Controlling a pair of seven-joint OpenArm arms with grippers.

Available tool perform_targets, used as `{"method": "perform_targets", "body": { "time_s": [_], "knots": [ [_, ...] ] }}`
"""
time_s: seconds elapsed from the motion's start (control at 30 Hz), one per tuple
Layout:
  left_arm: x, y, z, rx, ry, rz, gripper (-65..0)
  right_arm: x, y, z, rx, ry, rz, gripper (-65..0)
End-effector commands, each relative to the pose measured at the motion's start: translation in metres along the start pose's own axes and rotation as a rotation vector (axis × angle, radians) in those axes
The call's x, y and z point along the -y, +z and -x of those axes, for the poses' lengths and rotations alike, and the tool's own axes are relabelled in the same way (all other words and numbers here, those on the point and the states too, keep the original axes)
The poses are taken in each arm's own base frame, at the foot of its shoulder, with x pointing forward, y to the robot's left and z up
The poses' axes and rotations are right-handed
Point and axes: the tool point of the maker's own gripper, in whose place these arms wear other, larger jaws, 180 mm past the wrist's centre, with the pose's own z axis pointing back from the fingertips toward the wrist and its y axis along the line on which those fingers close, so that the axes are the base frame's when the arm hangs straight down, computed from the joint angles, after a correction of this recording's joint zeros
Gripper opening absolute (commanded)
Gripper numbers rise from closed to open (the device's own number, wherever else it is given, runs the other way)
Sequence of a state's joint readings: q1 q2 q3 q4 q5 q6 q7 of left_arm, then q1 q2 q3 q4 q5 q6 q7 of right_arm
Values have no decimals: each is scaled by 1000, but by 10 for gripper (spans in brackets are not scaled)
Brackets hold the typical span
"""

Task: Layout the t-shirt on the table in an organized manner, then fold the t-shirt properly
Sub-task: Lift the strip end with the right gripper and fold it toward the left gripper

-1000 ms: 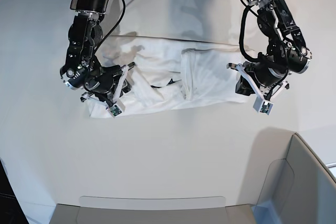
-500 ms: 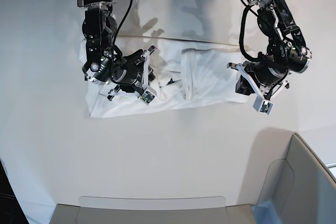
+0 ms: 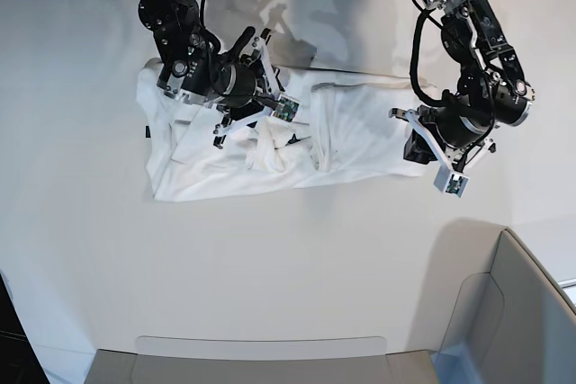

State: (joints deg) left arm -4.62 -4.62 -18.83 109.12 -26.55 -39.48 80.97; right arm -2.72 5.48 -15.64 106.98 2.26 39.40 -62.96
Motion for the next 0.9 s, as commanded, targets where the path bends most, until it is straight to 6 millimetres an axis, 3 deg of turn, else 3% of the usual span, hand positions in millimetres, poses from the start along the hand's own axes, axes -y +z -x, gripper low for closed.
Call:
{"method": "perform_targets", "body": {
  "time_s": [0.0,0.13,0.27,0.33,0.5,0.87],
  "knots": [
    [-1,4,-15,49,-16,-4,-560,6,7,-9,31,33,22,-506],
    [-2,4,-14,47,-16,-5,-560,30,18,-17,72,-23,92,-506],
    [-1,4,-13,46,-16,-5,-560,79,26,-20,104,-166,201,-506],
    [-1,4,-13,46,-16,-5,-560,91,21,-18,92,-178,203,-506],
    [-1,4,-13,46,-15,-4,-560,106,4,-10,47,-231,185,-506],
    [-1,4,-13,44,-15,-5,-560,125,6,-16,150,-455,290,-506]
  ]
}}
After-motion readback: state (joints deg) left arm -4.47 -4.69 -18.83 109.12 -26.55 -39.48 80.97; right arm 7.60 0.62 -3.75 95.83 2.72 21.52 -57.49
